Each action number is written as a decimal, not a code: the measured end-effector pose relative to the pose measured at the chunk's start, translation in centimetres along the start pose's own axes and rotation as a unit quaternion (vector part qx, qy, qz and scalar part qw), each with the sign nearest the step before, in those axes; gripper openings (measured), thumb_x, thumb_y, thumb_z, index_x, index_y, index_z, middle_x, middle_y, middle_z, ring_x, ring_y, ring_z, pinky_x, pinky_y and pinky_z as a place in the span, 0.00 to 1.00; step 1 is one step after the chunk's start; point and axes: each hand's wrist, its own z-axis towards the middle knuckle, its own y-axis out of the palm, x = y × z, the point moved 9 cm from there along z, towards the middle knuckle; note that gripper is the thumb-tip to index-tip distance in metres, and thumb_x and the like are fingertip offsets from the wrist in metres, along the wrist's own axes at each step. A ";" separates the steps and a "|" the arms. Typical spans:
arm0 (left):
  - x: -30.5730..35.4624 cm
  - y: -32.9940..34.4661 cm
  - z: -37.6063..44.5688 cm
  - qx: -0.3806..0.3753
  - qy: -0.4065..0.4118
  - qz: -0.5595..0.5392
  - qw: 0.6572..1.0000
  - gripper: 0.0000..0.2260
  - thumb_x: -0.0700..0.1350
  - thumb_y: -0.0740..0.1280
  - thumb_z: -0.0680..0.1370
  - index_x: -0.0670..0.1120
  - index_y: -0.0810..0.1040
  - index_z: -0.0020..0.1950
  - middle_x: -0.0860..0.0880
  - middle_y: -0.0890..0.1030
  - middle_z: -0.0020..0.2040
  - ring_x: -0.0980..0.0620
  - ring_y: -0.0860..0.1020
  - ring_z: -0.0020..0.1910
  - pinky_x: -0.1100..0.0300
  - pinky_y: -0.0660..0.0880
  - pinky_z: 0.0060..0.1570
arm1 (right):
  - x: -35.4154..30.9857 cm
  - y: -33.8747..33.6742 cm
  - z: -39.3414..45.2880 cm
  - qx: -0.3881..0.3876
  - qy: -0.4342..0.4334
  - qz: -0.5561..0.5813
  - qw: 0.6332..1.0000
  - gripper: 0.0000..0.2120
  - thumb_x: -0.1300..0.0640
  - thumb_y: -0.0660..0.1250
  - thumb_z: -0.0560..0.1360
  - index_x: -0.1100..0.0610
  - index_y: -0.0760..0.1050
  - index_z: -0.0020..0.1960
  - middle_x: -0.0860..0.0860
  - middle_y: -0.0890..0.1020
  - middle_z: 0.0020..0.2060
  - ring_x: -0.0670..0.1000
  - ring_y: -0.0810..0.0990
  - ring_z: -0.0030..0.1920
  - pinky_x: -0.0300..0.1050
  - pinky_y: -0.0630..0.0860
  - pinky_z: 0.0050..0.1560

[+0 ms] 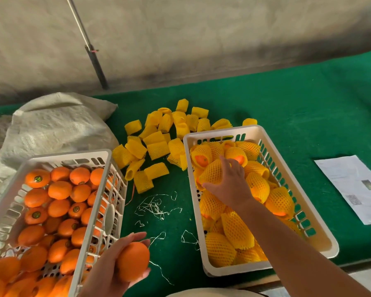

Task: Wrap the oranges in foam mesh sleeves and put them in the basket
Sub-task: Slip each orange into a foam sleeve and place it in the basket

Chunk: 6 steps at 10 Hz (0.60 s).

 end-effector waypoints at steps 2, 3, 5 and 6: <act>-0.1 -2.7 0.5 0.003 -0.017 -0.068 0.998 0.17 0.49 0.77 0.71 0.41 0.86 0.56 0.37 0.84 0.60 0.36 0.85 0.48 0.41 0.81 0.47 | -4.6 -1.9 -5.3 0.054 -0.080 0.010 0.995 0.40 0.35 0.71 0.75 0.47 0.59 0.80 0.51 0.62 0.78 0.56 0.59 0.79 0.53 0.69 0.72; 1.8 -3.8 0.9 0.022 0.028 -0.057 0.998 0.15 0.49 0.79 0.70 0.43 0.87 0.53 0.38 0.83 0.61 0.35 0.83 0.57 0.40 0.81 0.48 | -9.2 0.0 -6.9 0.022 -0.166 0.008 0.986 0.33 0.36 0.70 0.77 0.47 0.65 0.76 0.48 0.68 0.74 0.51 0.63 0.76 0.47 0.67 0.73; 8.9 -6.4 0.3 0.139 0.265 0.325 0.897 0.16 0.58 0.81 0.69 0.59 0.84 0.54 0.51 0.81 0.57 0.46 0.84 0.48 0.48 0.85 0.37 | -15.8 7.4 -6.2 -0.098 -0.216 -0.050 0.970 0.31 0.37 0.66 0.80 0.48 0.65 0.78 0.49 0.64 0.76 0.51 0.60 0.78 0.48 0.67 0.75; 10.2 -5.8 -0.3 0.114 0.374 0.486 0.782 0.15 0.61 0.78 0.71 0.64 0.79 0.54 0.64 0.79 0.55 0.57 0.82 0.48 0.59 0.84 0.41 | -18.0 11.3 -4.5 -0.149 -0.216 -0.096 0.960 0.29 0.40 0.67 0.80 0.51 0.66 0.76 0.53 0.65 0.74 0.55 0.62 0.76 0.52 0.73 0.71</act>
